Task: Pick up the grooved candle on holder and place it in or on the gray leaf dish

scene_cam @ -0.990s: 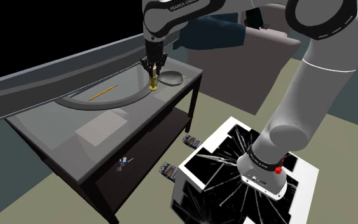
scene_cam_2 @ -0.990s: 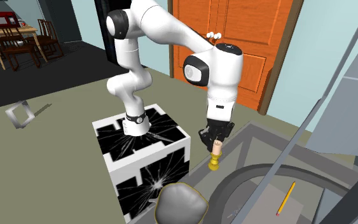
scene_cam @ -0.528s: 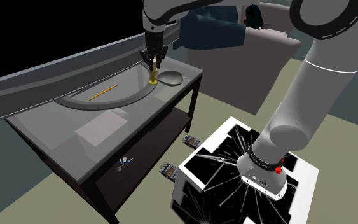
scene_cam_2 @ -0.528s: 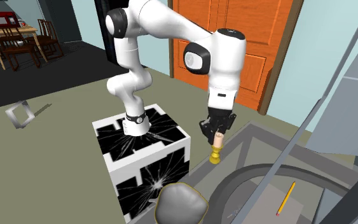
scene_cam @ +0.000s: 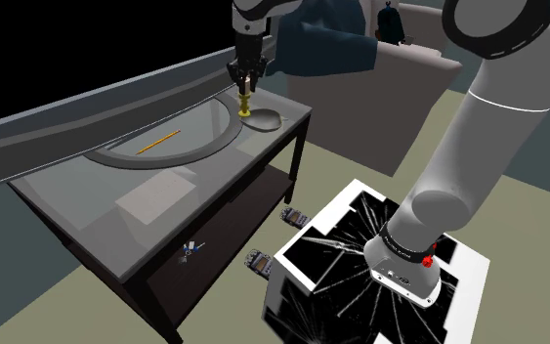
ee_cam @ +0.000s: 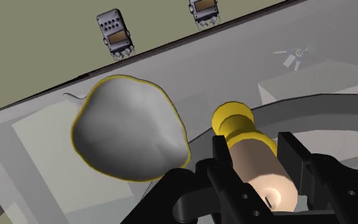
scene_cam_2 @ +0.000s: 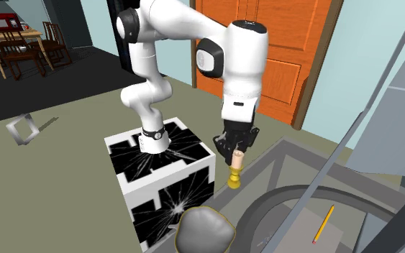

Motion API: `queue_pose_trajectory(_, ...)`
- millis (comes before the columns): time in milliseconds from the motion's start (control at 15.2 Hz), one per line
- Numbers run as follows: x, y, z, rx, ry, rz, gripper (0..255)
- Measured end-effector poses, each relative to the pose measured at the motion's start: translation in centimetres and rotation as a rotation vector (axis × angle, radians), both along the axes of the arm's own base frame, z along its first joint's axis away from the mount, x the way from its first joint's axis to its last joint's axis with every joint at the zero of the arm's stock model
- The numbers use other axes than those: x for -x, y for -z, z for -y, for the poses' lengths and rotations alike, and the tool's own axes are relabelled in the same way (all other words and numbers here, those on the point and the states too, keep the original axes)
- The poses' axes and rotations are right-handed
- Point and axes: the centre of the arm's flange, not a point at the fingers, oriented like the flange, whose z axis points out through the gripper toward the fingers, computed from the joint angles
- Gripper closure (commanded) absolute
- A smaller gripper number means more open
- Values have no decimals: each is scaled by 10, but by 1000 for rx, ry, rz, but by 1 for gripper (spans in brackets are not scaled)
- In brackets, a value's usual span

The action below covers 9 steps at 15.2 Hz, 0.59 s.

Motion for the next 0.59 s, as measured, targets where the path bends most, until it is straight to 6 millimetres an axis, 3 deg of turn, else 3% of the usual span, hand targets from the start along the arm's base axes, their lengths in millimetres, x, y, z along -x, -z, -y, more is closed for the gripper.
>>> queue_pose_trajectory(594,-29,-24,112,0,1,0,255)
